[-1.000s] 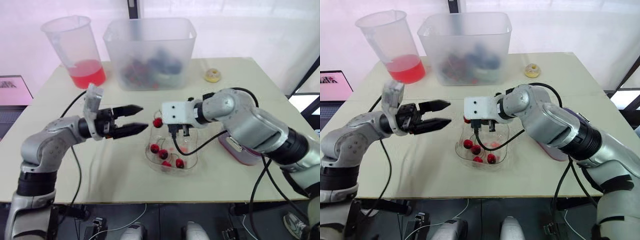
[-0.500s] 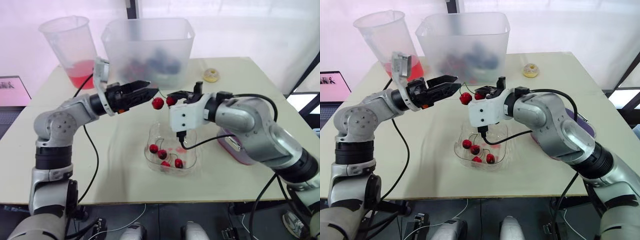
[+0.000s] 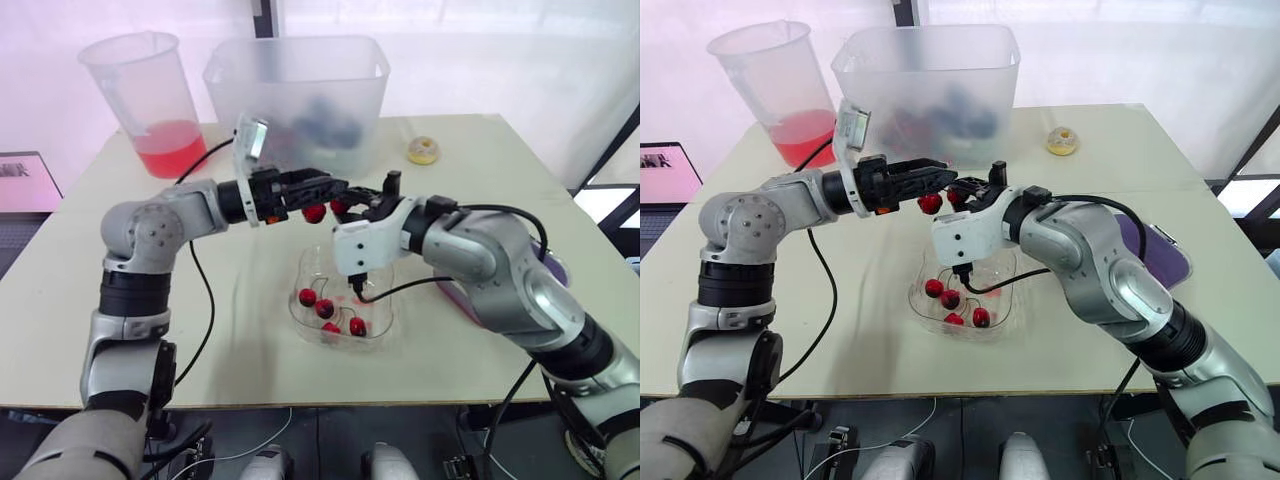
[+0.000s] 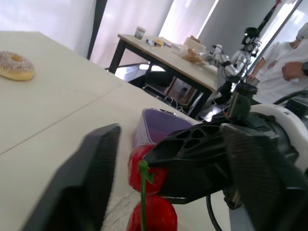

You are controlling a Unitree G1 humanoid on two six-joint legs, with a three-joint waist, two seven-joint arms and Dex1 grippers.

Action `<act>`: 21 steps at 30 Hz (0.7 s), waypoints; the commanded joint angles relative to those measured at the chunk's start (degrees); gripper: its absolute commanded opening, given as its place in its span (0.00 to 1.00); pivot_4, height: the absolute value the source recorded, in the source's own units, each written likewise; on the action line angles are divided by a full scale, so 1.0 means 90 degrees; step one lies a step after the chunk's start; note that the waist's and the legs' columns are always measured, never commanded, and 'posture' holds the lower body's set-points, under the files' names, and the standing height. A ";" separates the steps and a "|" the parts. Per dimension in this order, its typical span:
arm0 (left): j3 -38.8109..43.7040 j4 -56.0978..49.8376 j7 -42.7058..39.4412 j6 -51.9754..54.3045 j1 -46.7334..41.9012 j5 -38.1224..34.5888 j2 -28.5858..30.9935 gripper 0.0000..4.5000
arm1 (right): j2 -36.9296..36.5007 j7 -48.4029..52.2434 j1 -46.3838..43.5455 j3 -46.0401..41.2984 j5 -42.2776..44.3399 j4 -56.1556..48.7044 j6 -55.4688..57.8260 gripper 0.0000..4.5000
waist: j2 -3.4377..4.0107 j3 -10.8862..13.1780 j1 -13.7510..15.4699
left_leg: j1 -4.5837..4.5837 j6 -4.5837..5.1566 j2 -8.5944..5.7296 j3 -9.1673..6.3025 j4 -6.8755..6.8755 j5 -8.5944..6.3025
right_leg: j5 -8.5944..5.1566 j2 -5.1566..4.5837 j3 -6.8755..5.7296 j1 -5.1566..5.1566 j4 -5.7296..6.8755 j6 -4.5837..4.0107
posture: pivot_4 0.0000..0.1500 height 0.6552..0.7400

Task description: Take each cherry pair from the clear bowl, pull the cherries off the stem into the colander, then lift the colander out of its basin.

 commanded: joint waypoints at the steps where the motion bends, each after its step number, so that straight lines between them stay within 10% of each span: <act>1: 0.0142 -0.0086 0.0039 0.0057 -0.0163 -0.0029 -0.0001 0.38 | 0.0165 0.0101 -0.0051 -0.0316 -0.0152 -0.0270 -0.0011 0.32 | 0.0000 0.0000 -0.0005 | 0.0000 0.0000 0.0000 0.0000 0.0000 0.0000 | 0.0000 0.0001 0.0000 0.0000 0.0001 0.0000 | 1.00 1.00; 2: 0.0183 -0.0069 0.0082 0.0088 -0.0168 -0.0049 -0.0017 0.26 | 0.0197 0.0128 -0.0046 -0.0336 -0.0176 -0.0267 -0.0019 0.32 | 0.0000 0.0000 -0.0005 | 0.0000 0.0000 0.0001 0.0000 0.0000 0.0000 | 0.0000 0.0001 0.0000 -0.0001 0.0001 0.0000 | 1.00 1.00; 21: 0.0479 0.0026 0.0025 0.0220 -0.0217 -0.0104 0.0004 0.26 | 0.0471 0.0487 0.0160 -0.0610 -0.0288 -0.0254 -0.0201 0.32 | 0.0000 0.0000 0.0005 | 0.0000 -0.0001 0.0000 -0.0001 0.0001 0.0001 | 0.0000 0.0001 0.0000 0.0000 0.0002 0.0000 | 1.00 1.00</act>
